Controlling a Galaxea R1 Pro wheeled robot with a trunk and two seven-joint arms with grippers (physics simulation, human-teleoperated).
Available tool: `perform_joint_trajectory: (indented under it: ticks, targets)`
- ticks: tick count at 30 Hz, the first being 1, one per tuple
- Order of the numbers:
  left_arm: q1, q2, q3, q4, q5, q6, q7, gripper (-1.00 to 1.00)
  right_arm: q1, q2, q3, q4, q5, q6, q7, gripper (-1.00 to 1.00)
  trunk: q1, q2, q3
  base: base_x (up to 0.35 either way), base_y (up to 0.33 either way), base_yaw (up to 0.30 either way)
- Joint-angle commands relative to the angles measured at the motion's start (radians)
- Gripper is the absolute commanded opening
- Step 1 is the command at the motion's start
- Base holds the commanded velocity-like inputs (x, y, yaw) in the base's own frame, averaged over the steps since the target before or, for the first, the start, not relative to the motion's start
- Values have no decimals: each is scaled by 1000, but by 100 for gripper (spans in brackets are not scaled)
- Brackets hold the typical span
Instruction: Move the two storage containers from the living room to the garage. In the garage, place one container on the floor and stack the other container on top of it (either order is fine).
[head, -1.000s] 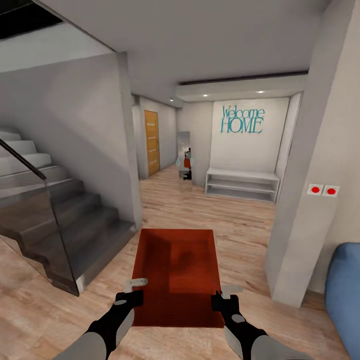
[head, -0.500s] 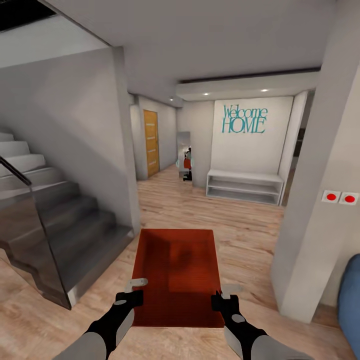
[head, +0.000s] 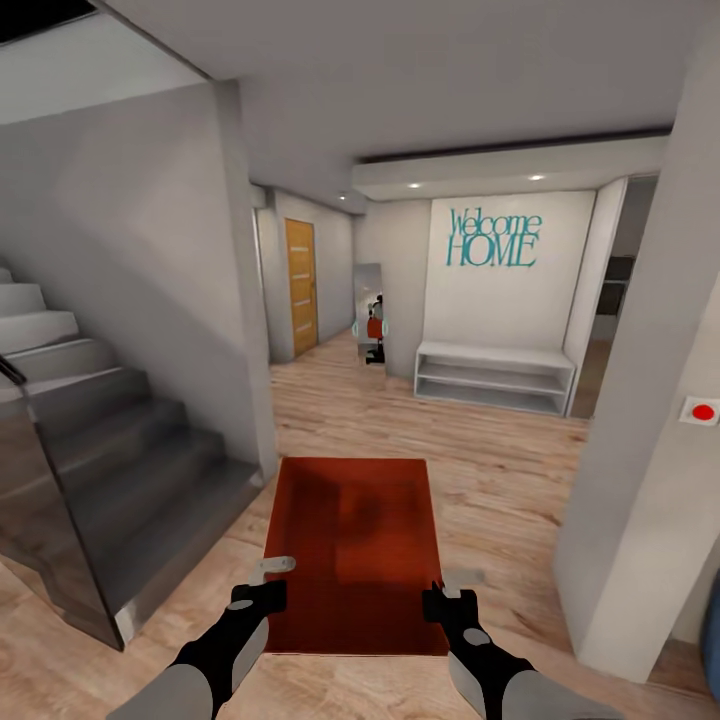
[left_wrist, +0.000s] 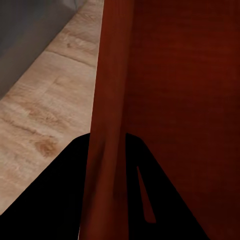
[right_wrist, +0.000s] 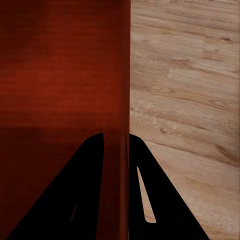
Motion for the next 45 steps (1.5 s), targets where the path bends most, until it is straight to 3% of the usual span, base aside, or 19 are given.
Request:
perform_joint_trajectory:
  ticks: [1,18,29,45]
  targets:
    - [0,1,8,1,10,7,6,-100,-2,-4,-42,-3,12,-10,-5,-100,1,-2,-2,321,0,0]
    - [0,1,8,1,10,5,6,-100,-1,-1,-42,-2,11,-10,-5,-100,1,-2,-2,321,0,0]
    - [0,1,8,1,11,5,6,-100,-1,-2,-42,-2,11,-10,-5,-100,1,-2,-2,321,0,-189]
    - [0,1,8,1,11,6,6,-100,-2,-3,-42,-2,11,-10,-5,-100,1,-2,-2,321,0,-11]
